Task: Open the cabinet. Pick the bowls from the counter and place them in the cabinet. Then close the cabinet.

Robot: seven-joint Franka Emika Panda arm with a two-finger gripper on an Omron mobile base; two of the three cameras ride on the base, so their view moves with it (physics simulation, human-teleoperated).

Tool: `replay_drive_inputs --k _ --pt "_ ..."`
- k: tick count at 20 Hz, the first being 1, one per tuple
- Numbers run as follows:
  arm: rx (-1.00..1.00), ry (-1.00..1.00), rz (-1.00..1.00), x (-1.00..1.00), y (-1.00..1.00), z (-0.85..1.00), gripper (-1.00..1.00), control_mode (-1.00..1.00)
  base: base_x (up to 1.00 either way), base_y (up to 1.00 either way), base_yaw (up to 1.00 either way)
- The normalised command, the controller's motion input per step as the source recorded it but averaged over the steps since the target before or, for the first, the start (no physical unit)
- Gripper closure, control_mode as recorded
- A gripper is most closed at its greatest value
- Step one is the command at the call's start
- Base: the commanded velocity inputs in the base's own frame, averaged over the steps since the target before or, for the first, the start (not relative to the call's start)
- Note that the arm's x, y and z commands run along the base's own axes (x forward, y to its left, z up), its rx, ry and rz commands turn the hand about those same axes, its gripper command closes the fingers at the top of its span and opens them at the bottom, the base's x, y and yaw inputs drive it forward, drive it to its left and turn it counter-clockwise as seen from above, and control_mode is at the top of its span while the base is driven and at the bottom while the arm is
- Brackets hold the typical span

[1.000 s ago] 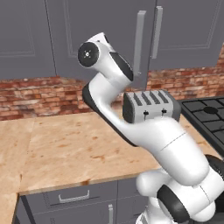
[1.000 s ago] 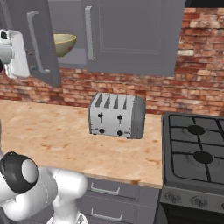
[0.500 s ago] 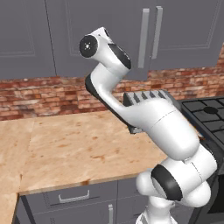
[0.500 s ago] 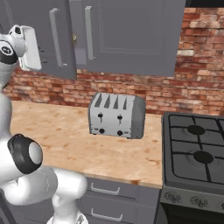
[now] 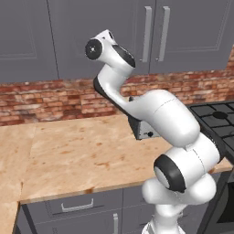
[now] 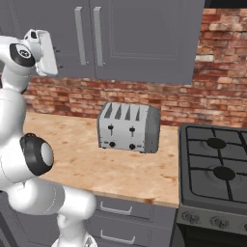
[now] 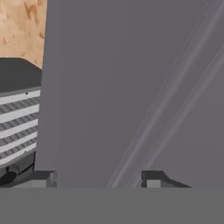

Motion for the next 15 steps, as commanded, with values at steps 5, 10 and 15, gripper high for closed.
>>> replay_drive_inputs --k 5,10,15 --pt "-0.03 0.00 0.00 0.73 0.00 -0.35 -1.00 -1.00 0.00 0.00 0.00" --pt "-0.03 0.00 0.00 0.72 0.00 -0.33 -1.00 -1.00 0.00 0.00 0.00" --pt "-0.03 0.00 0.00 0.66 0.00 -0.28 -1.00 -1.00 0.00 0.00 0.00"
